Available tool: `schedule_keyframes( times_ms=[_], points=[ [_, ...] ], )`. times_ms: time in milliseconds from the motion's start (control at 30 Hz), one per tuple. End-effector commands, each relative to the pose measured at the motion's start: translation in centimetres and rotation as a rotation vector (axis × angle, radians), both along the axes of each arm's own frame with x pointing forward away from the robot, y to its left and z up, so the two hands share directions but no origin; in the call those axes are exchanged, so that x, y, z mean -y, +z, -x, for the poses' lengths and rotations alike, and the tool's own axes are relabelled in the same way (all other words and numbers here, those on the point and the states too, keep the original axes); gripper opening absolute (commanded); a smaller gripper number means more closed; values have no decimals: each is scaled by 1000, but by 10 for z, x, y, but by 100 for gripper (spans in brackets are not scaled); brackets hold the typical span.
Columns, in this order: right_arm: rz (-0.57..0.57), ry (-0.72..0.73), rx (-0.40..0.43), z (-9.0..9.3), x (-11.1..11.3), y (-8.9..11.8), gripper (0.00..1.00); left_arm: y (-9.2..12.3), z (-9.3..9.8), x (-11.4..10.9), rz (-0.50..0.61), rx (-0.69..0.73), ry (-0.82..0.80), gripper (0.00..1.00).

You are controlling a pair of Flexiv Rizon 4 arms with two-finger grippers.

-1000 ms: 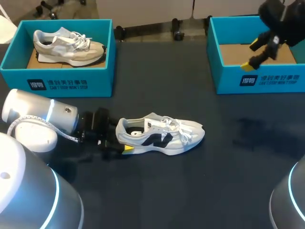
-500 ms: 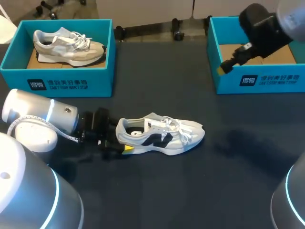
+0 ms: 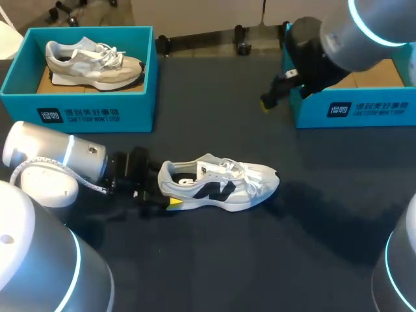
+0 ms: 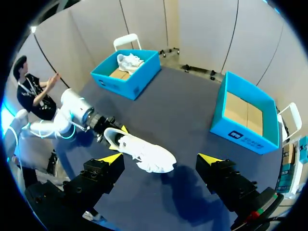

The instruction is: Take the shoe out of the shoebox, open the shoe tongue, remove and reinsert the insole, then place the shoe into the shoebox

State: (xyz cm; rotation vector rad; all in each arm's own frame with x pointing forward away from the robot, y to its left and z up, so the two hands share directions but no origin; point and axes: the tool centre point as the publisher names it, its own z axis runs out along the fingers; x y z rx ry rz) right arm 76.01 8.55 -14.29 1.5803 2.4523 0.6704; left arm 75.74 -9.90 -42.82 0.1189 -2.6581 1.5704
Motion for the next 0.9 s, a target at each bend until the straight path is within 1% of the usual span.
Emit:
schedule_keyframes(
  times_ms=[33, 67, 100, 800, 867, 900],
  points=[
    [48, -65, 4, -2, -20, -7, 100, -4, 1, 5, -3, -2, -1, 0],
    [41, -90, -18, 1, -26, -9, 100, -4, 1, 5, -3, -2, -1, 0],
    [21, -76, -18, 2, -30, -12, 100, -4, 1, 5, -3, -2, -1, 0],
    [21, -76, -18, 2, -30, -12, 100, -4, 1, 5, -3, -2, -1, 0],
    [14, -103, -26, 1, -31, -17, 100, -4, 1, 5, -3, -2, -1, 0],
    [3, -139, -29, 0, -32, -19, 100, -4, 1, 5, -3, -2, -1, 0]
  ],
)
